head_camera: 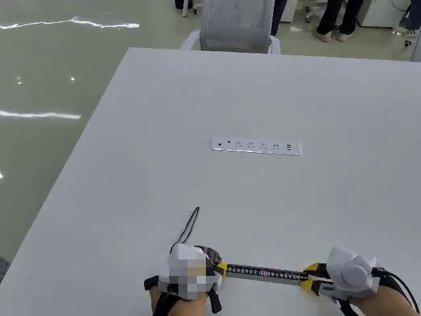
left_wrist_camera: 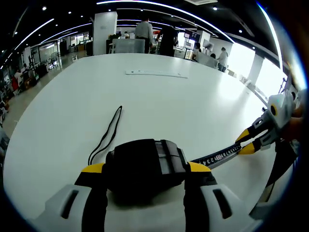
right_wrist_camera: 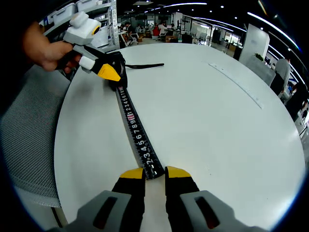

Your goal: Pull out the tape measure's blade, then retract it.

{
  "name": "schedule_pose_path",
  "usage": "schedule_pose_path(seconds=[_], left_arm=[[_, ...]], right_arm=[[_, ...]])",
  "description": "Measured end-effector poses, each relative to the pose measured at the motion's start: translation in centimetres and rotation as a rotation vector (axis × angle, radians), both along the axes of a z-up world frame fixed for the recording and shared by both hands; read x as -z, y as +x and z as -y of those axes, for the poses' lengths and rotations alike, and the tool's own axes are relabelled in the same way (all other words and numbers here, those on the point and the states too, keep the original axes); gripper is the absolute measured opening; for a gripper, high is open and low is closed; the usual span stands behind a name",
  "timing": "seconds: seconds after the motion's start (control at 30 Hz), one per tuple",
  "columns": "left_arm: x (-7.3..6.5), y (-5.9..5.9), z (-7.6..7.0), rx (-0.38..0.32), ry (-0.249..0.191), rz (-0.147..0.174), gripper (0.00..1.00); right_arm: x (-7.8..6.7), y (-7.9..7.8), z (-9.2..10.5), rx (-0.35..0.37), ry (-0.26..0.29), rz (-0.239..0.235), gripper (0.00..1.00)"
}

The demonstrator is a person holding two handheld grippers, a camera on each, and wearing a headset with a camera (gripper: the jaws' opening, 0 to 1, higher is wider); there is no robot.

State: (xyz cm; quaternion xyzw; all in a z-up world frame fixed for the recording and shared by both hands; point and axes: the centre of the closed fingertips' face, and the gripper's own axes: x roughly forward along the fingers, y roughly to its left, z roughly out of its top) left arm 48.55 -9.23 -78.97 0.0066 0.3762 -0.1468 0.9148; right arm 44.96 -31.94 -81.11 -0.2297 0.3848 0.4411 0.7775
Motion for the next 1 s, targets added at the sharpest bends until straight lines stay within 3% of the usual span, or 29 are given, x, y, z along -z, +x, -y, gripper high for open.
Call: schedule_pose_path(seconds=[1.0], left_arm=[[0.1, 0.1, -0.1, -0.002, -0.004, 0.001, 0.61]], right_arm=[[0.0, 0.2, -1.5, -0.019, 0.007, -0.008, 0.14]])
